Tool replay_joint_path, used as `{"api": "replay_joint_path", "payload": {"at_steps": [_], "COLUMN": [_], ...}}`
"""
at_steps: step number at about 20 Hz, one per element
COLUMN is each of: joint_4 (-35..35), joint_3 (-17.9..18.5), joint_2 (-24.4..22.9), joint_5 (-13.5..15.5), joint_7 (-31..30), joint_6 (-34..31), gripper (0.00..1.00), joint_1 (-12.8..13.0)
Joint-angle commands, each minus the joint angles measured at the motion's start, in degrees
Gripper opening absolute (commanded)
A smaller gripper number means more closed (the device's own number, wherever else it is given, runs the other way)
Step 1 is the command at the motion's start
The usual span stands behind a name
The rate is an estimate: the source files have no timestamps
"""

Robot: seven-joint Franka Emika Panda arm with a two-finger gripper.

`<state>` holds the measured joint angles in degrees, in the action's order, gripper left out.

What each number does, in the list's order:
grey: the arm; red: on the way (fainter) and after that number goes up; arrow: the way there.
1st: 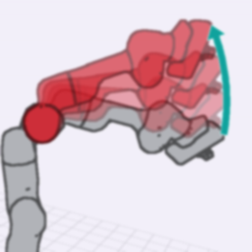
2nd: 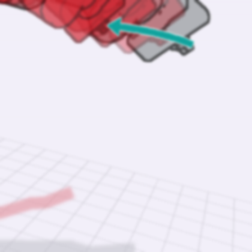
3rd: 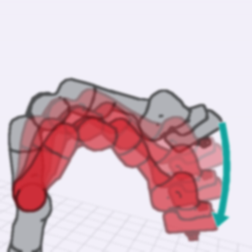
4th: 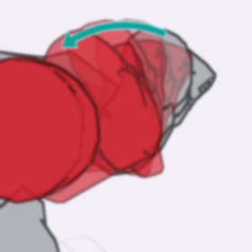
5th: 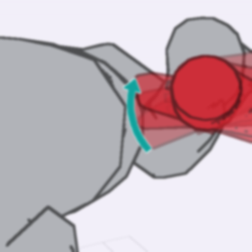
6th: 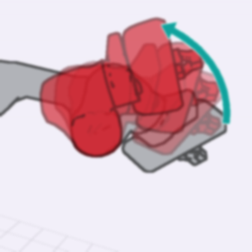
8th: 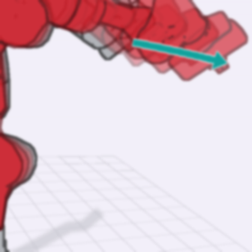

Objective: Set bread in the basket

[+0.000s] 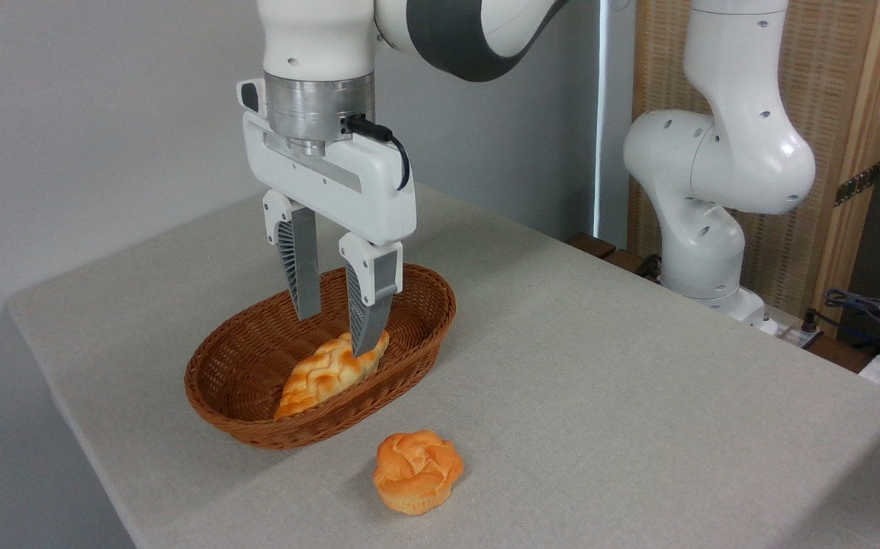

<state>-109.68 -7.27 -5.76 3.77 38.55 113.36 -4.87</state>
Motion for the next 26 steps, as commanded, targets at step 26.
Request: {"api": "replay_joint_path", "payload": {"at_steps": [26], "joint_4": [-0.53], "joint_3": [5.51], "joint_2": [-0.22], "joint_5": [-0.43], "joint_7": [-0.32], "joint_6": [-0.94], "gripper": [1.0], "joint_1": [0.12]}}
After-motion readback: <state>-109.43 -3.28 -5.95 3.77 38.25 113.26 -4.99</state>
